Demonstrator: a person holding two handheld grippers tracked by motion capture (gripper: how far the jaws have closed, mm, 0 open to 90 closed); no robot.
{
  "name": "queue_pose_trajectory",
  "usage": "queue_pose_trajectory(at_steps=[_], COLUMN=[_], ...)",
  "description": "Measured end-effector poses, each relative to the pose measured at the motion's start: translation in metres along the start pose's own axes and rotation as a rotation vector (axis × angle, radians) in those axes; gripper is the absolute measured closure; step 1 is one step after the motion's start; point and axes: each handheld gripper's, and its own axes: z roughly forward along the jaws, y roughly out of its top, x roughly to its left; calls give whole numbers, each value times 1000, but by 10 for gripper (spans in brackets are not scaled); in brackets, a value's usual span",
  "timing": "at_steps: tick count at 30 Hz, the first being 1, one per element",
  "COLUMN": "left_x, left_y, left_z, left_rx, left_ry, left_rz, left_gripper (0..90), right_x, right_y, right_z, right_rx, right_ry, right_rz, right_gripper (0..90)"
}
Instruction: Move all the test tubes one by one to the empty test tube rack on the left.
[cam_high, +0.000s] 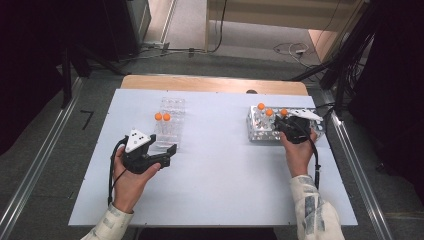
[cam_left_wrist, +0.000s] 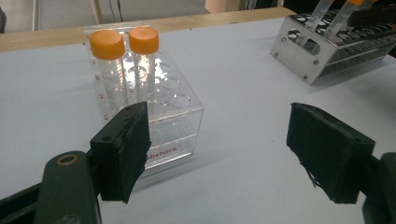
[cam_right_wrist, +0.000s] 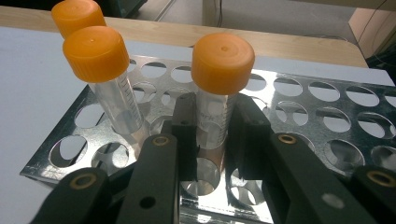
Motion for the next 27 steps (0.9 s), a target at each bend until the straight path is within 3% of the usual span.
queue_pose_trajectory(at_steps=[10,19,27], left_x=[0,0,0], left_y=[-1,-1,-1], left_z=[1,0,1], left_rx=[9,6,10], left_ry=[-2,-2,-4], left_rz=[-2,-5,-3], left_gripper=[218,215,210], right_x=[0,0,0], right_y=[8,30,38], right_z=[-8,-30,-53], right_rx=[-30,-85,-125], right_ry=[6,7,16], right_rz=[0,-18,-37], right_gripper=[719,719,719])
